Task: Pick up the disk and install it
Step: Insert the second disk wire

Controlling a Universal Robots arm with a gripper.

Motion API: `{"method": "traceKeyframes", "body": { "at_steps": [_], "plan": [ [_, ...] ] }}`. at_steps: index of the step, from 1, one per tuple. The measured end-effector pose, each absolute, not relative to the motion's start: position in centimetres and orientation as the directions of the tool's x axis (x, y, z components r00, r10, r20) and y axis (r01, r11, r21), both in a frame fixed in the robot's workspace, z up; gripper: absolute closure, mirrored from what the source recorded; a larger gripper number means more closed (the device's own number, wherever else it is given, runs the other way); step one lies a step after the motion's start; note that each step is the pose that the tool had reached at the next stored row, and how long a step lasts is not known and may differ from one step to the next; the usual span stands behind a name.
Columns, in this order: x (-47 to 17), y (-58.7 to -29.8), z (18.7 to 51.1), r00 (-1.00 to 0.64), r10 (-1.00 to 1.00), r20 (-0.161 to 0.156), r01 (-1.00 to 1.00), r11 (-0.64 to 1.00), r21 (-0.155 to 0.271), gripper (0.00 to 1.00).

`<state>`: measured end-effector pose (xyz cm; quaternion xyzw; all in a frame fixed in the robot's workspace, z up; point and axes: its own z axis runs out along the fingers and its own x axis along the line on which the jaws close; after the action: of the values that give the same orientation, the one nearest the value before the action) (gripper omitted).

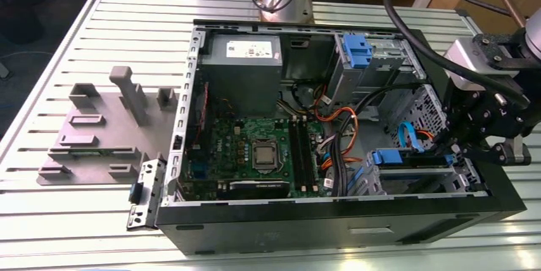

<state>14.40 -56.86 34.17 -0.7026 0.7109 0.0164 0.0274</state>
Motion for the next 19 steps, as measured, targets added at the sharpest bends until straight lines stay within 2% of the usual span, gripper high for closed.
{"method": "traceKeyframes", "body": {
  "at_steps": [5, 6, 19],
  "plan": [
    [14.41, -56.86, 34.17, -0.011, -0.998, -0.062, -1.0, 0.012, -0.015, 0.78],
    [14.41, -56.86, 34.17, -0.011, -0.998, -0.062, -1.0, 0.012, -0.015, 0.84],
    [13.96, -56.86, 34.16, -0.01, -0.998, -0.062, -1.0, 0.011, -0.018, 0.84]
  ]
}}
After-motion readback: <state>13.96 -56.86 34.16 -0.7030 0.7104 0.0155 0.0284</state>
